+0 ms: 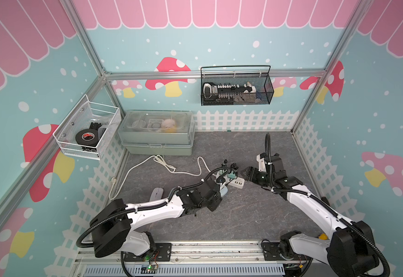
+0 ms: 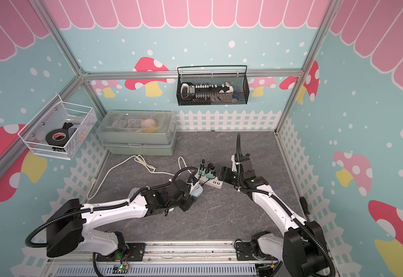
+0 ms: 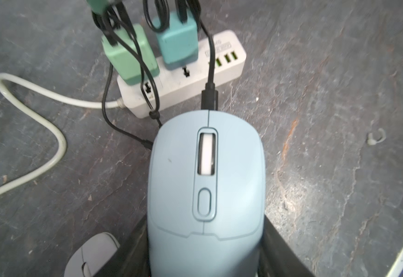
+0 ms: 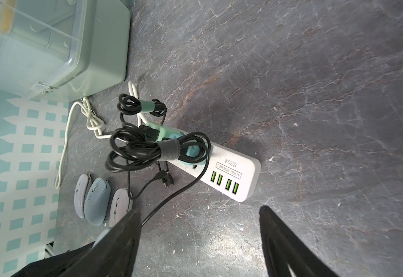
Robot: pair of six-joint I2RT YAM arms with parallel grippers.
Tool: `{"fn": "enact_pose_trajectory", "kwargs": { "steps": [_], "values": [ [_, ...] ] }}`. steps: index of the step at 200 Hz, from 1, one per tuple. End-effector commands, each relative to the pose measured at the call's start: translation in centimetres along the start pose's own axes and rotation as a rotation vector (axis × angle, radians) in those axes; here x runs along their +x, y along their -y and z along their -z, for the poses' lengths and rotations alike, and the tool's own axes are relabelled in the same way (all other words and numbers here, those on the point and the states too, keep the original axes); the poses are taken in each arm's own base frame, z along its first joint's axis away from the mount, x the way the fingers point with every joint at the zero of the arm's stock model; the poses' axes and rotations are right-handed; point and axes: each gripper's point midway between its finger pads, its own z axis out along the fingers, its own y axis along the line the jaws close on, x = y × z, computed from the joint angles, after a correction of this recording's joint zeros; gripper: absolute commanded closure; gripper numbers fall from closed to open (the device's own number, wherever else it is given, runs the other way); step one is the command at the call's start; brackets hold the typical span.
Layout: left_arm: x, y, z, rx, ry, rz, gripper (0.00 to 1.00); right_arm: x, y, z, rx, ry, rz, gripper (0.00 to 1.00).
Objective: Unplug the wireless mouse
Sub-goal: Pick up the mouse from the center of the board.
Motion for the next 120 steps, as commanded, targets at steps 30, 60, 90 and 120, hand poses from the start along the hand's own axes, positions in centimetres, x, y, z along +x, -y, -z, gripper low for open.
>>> {"fn": "enact_pose_trajectory", "kwargs": {
  "steps": [30,60,90,120],
  "values": [
    [-1.7,2.2,1.0,0.13,0.084,0.028,0.51,-1.3,-1.8,-1.1,-0.113,0.036,-0.047,0.25],
    [-1.6,1.7,1.1,0.104,0.098,0.041,0.51,0.1,-2.9,-1.3,-0.195,-0.01,-0.075,0.31],
    [-2.0,1.2,1.2,0.086,0.166,0.074,0.51,1.8,-3.6,-1.0,-0.236,-0.021,-0.127,0.41],
    [-1.7,0.9,0.7,0.058,0.168,0.076,0.51,2.4,-4.3,0.5,-0.247,0.017,-0.166,0.43]
  ]
}}
